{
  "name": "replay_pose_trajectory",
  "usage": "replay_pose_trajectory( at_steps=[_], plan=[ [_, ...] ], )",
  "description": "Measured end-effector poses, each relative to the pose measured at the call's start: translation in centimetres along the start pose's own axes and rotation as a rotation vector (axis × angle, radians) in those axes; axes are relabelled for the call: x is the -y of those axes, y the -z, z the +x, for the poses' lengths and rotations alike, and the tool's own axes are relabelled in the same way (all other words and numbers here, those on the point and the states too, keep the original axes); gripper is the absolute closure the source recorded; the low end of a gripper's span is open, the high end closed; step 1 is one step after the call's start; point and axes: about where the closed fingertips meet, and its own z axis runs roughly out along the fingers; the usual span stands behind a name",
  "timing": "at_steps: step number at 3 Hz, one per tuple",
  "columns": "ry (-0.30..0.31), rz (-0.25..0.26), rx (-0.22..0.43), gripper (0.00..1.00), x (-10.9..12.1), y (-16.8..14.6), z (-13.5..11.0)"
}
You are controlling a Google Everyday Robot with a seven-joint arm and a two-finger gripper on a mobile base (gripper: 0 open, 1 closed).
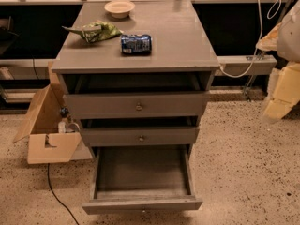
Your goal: Place pepsi can into bottom drawer
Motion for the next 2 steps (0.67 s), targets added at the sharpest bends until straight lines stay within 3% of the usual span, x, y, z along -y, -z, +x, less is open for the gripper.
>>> replay_pose_trajectory(
  at_steps=[1, 2],
  plan=[
    [0.000, 0.003, 0.004, 0.00, 0.1, 0.0, -0.1],
    [-0.009, 0.025, 0.086, 0.00, 2.2, -1.3, -1.2]
  ],
)
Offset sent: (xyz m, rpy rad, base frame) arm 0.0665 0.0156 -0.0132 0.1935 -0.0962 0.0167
